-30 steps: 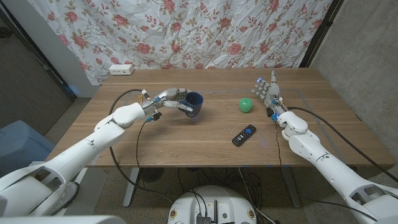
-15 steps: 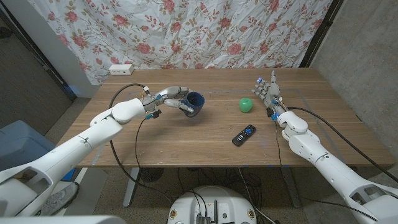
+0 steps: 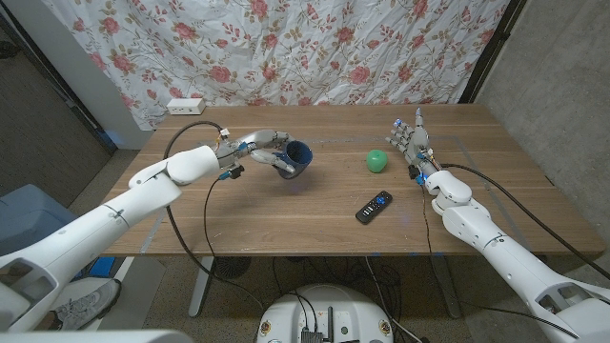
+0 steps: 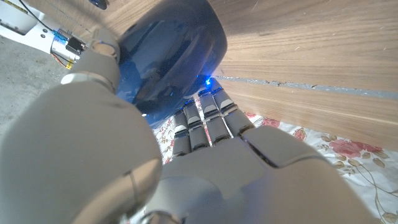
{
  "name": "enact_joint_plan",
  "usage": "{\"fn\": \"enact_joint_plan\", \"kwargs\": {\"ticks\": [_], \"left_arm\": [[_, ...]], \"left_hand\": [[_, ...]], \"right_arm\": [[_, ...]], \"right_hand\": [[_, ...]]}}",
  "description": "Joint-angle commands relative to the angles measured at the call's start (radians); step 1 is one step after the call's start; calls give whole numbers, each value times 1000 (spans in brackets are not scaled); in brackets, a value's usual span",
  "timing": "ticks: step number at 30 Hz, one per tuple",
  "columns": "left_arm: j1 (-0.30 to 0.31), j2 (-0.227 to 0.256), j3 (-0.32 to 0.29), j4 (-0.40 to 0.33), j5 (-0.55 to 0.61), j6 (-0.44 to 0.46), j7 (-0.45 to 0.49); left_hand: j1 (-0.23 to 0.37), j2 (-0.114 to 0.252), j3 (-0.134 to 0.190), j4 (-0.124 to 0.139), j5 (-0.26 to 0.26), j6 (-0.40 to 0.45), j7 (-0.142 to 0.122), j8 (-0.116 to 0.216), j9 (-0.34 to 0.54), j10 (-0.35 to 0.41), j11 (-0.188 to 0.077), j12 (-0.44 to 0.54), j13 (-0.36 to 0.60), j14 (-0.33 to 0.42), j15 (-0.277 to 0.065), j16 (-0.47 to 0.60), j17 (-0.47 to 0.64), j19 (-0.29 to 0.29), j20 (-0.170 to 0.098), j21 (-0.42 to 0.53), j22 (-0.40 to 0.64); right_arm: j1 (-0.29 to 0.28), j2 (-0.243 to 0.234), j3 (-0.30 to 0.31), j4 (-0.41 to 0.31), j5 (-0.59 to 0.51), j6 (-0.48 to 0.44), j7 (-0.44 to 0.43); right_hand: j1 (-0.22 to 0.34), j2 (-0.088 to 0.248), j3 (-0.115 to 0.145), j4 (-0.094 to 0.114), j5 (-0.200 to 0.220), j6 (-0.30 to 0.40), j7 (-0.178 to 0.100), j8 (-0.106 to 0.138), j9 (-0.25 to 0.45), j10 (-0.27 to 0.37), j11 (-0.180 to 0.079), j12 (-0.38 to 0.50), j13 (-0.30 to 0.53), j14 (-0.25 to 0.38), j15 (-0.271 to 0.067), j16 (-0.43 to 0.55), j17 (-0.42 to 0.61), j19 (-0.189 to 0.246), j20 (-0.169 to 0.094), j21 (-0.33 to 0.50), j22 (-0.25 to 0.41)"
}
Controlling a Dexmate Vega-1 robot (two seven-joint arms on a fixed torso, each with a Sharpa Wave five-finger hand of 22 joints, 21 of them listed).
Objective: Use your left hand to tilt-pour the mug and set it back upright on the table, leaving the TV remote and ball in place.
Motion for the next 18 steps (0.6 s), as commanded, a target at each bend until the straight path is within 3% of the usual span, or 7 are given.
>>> {"fn": "enact_joint_plan", "kwargs": {"ticks": [1,18], "left_arm": [[-27,33,11,-55,89,37,-17],[-103,35,48,-113,203,113,-95]], "left_hand": [[0,142,3,-6,10,67,-33,202,17,112,-95,11,143,41,-138,13,7,19,2,9,2],[2,157,4,-6,15,81,-23,212,10,131,-91,17,153,60,-135,15,7,34,7,15,5]], "right_arm": [[1,0,0,2,0,1,1],[0,0,0,1,0,1,1]], "right_hand": [[4,49,-8,1,9,8,-2,0,3,3,-2,1,2,7,-5,8,2,3,0,9,2],[4,49,-9,1,10,8,-1,0,3,2,-3,1,2,8,-5,9,2,3,1,9,2]]}}
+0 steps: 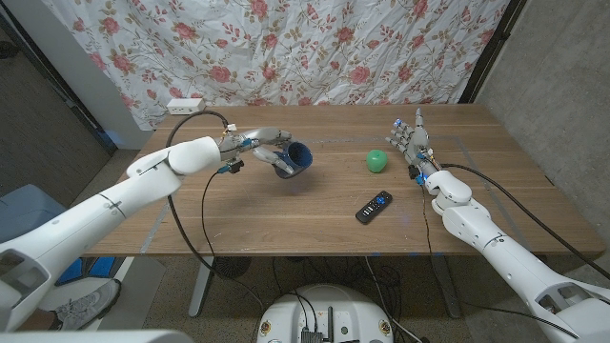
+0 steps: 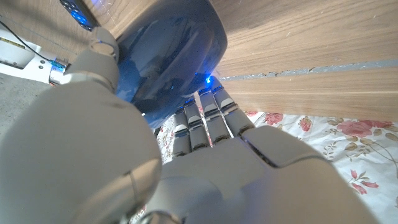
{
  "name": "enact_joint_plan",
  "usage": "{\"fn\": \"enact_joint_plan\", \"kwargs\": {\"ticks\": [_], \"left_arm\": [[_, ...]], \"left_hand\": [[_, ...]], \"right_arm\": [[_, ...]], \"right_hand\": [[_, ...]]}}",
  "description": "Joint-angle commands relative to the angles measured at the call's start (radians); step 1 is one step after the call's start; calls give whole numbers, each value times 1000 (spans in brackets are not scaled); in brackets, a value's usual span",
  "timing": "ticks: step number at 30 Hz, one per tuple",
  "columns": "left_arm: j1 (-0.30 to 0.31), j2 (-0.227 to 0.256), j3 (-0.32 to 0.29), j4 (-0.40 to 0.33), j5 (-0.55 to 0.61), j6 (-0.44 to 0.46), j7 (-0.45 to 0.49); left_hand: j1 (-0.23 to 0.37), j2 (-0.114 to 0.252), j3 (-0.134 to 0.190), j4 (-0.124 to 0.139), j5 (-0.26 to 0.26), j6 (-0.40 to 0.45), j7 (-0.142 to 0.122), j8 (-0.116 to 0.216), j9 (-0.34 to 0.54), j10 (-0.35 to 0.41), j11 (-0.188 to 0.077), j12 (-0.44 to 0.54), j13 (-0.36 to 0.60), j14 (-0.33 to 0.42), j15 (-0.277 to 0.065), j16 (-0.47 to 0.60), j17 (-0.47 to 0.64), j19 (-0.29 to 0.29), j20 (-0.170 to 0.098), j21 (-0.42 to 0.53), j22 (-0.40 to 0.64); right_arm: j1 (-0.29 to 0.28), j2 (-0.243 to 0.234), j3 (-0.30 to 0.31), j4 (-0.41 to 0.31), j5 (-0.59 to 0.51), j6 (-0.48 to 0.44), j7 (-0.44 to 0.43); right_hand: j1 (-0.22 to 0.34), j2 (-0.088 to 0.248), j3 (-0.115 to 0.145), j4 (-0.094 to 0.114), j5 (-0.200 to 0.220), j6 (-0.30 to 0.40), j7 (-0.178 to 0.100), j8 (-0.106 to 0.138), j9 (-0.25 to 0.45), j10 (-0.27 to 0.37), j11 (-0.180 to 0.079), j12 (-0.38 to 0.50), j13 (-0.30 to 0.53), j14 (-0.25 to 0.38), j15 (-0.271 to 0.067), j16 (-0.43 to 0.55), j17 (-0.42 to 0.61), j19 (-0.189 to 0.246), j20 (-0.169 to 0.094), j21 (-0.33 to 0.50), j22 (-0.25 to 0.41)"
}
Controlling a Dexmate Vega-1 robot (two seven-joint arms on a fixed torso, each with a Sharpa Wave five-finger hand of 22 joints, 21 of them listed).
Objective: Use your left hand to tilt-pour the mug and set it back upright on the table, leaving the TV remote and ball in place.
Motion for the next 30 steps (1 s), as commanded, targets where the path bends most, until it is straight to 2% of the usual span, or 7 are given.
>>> {"fn": "enact_joint_plan", "kwargs": {"ticks": [1,8,18,25,30], "left_arm": [[-56,10,28,-51,95,59,-60],[-68,23,46,-111,177,135,-87],[-81,35,62,-156,285,150,-102],[-101,39,71,-193,344,177,-148],[-111,39,76,-213,377,202,-184]], "left_hand": [[2,158,7,0,8,66,-38,213,9,119,-103,7,153,49,-139,7,2,11,4,7,6],[-1,160,7,0,10,74,-37,218,6,132,-101,12,157,58,-138,5,-1,18,7,9,7],[3,164,6,-3,12,77,-34,220,2,138,-101,13,162,63,-137,6,0,23,9,12,8],[8,173,9,-4,14,81,-26,222,-1,142,-103,14,166,65,-132,5,1,23,14,12,9],[6,176,9,-2,15,85,-25,224,-3,148,-96,17,168,74,-130,5,0,27,16,14,9]], "right_arm": [[0,0,0,1,0,1,0],[0,0,0,1,0,1,0],[0,0,0,1,0,1,0],[0,0,0,0,0,0,0],[0,0,0,0,0,0,0]], "right_hand": [[4,49,-3,3,10,8,0,1,3,3,-3,1,2,8,-5,9,2,3,0,9,2],[4,49,-3,3,10,8,-1,0,3,4,-5,2,2,8,-6,8,2,3,0,9,2],[4,50,-4,3,10,7,-1,0,3,3,-4,1,2,8,-3,8,2,3,1,9,2],[4,50,-5,3,10,8,-2,0,3,3,-3,1,2,8,-2,8,2,3,0,9,2],[4,50,-5,3,10,8,-2,0,3,3,-3,2,2,7,-3,8,2,3,0,9,2]]}}
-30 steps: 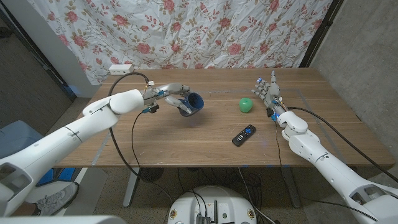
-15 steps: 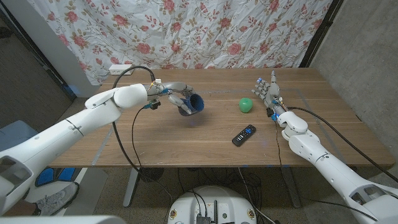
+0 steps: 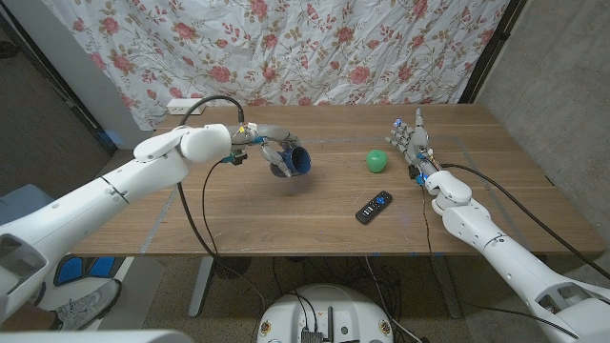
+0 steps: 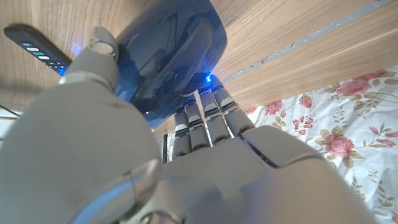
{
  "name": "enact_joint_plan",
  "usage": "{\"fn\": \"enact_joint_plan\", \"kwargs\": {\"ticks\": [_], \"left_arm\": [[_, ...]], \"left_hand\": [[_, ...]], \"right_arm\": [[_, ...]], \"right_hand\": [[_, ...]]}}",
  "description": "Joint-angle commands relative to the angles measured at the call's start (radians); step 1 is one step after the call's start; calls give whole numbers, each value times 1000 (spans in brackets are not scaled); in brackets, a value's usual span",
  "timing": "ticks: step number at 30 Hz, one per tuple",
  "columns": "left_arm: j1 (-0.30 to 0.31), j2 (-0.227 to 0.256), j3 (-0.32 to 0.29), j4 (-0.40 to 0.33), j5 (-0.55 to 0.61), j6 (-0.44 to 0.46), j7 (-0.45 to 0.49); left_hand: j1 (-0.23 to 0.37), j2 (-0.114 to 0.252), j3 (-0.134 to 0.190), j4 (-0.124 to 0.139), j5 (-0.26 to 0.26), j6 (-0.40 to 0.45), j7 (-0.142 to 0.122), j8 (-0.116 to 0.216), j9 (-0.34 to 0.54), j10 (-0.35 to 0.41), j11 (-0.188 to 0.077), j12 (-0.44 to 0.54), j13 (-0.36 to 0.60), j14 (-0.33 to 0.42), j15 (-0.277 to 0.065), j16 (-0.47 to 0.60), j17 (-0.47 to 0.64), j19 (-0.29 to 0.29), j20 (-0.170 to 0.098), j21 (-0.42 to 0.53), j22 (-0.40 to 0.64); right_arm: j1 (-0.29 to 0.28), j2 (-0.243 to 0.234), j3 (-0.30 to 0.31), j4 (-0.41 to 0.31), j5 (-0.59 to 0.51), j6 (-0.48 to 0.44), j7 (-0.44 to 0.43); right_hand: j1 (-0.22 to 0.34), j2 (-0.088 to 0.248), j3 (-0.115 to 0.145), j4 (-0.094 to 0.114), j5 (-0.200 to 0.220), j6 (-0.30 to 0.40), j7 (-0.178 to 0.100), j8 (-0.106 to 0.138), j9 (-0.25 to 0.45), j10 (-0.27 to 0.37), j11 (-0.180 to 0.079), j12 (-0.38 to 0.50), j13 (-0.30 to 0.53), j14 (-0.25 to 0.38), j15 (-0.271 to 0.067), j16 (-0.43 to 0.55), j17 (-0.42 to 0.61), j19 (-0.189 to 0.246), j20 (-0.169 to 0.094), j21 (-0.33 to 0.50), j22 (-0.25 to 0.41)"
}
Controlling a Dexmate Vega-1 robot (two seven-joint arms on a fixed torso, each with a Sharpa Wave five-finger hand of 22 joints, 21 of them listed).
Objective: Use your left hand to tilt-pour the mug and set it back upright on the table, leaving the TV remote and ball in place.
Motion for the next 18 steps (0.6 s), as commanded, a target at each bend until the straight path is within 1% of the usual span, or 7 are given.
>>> {"fn": "enact_joint_plan", "kwargs": {"ticks": [1,4,10,18], "left_arm": [[-32,6,19,-56,105,49,-77],[-41,3,22,-58,106,64,-111],[-75,-4,41,-57,156,65,-159],[-118,-22,80,-63,261,77,-228]], "left_hand": [[5,177,7,5,6,72,-38,225,2,131,-113,12,169,54,-136,5,0,7,3,6,5],[3,179,8,6,7,72,-35,225,1,135,-111,14,171,57,-135,3,-1,9,5,7,5],[0,181,8,7,8,73,-35,225,-2,135,-114,14,174,57,-133,-1,-2,8,6,7,6],[-3,183,7,6,9,75,-30,226,-5,136,-111,14,178,60,-130,-4,-3,6,8,7,6]], "right_arm": [[0,-1,0,-1,0,0,0],[0,-1,0,-2,0,-1,0],[0,0,0,-1,0,0,-1],[0,0,0,-1,0,0,0]], "right_hand": [[4,50,-5,3,4,7,-2,0,3,2,-3,1,2,7,-3,8,2,3,0,9,2],[4,50,-5,3,4,7,-2,0,3,2,-2,1,2,8,-3,8,2,3,0,9,2],[4,50,-6,3,4,8,-1,0,3,2,-4,1,2,7,-4,8,2,3,1,9,2],[4,50,-7,3,5,7,-2,0,3,1,-3,1,2,9,-5,9,2,3,1,9,2]]}}
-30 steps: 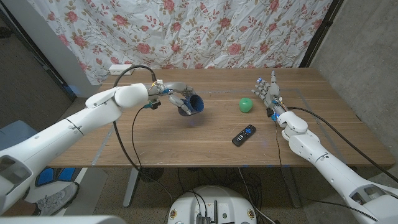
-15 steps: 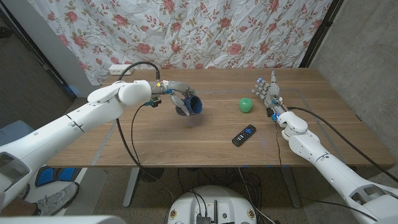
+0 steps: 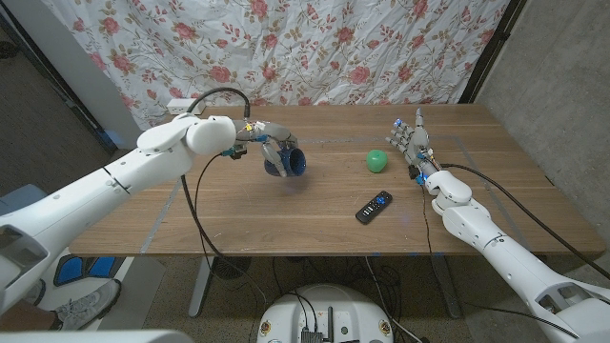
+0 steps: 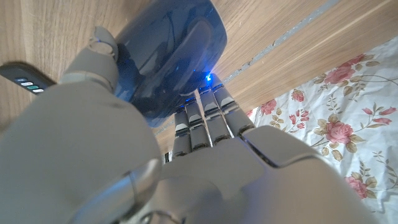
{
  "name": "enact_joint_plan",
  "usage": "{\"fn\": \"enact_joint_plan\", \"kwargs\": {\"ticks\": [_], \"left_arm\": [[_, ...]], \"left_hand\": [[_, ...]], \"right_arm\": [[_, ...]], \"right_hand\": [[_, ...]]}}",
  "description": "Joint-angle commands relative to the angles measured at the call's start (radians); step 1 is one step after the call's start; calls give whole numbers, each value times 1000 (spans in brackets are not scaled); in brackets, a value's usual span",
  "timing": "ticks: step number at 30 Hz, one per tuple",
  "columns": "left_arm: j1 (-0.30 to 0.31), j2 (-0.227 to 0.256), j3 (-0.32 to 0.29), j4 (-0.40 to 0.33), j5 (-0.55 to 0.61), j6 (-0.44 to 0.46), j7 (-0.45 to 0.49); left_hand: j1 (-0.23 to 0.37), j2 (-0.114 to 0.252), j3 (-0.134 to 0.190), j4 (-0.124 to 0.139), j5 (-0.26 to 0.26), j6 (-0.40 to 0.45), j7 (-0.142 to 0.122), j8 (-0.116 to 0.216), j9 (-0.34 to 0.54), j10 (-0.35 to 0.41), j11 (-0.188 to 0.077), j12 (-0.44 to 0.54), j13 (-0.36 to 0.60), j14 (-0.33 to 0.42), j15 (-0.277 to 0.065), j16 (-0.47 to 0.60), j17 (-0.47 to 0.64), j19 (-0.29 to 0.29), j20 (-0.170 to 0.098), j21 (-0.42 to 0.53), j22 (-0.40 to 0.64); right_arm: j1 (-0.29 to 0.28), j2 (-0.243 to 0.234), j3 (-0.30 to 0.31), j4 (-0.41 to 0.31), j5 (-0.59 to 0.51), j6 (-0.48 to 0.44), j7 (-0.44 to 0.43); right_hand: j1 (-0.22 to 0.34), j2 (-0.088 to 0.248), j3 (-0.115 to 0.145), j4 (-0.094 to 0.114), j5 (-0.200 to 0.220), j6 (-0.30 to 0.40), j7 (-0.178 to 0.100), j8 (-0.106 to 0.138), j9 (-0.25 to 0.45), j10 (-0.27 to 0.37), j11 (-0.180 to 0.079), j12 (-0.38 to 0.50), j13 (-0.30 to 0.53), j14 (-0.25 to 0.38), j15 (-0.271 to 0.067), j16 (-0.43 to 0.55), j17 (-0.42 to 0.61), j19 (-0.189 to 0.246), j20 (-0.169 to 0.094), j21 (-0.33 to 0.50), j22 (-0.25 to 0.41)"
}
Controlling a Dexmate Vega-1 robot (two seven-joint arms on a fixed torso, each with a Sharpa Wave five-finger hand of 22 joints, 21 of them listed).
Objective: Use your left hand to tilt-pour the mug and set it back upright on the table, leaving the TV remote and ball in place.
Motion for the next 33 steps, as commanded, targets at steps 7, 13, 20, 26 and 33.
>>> {"fn": "enact_joint_plan", "kwargs": {"ticks": [7,13,20,26,33], "left_arm": [[-78,-26,64,-19,208,9,-133],[-79,-30,63,-37,263,5,-165],[-92,-39,72,-52,328,12,-237],[-90,-36,74,-73,395,-15,-240],[-74,-40,64,-91,452,-14,-268]], "left_hand": [[-4,183,7,7,11,71,-35,226,-1,130,-116,12,180,58,-128,-6,2,5,9,8,4],[-7,184,7,6,11,79,-38,228,-4,135,-122,14,182,60,-130,-8,2,7,10,9,4],[-8,187,8,6,12,84,-39,230,-6,140,-122,15,185,65,-131,-8,1,10,10,10,4],[-21,192,8,13,12,87,-37,230,-9,142,-121,16,188,66,-130,-14,-1,10,10,10,4],[-26,197,11,13,13,89,-38,231,-12,144,-122,16,191,69,-129,-20,-4,11,11,11,4]], "right_arm": [[0,0,0,-1,0,0,0],[0,0,0,0,0,0,0],[0,0,0,0,0,0,0],[0,0,0,0,0,0,0],[0,0,0,0,0,0,0]], "right_hand": [[4,51,-7,3,5,8,-2,1,3,4,-3,2,2,7,-5,8,2,3,0,9,2],[4,51,-8,3,5,9,-3,1,3,4,-3,2,2,8,-4,9,2,3,0,9,2],[4,51,-8,3,5,7,-1,0,3,4,-3,2,2,7,-4,8,2,3,0,9,2],[4,51,-9,3,6,8,-1,0,3,4,-2,2,2,8,-4,9,2,3,1,9,2],[4,51,-9,3,6,8,-2,0,3,3,-3,1,2,8,-4,8,2,3,0,9,2]]}}
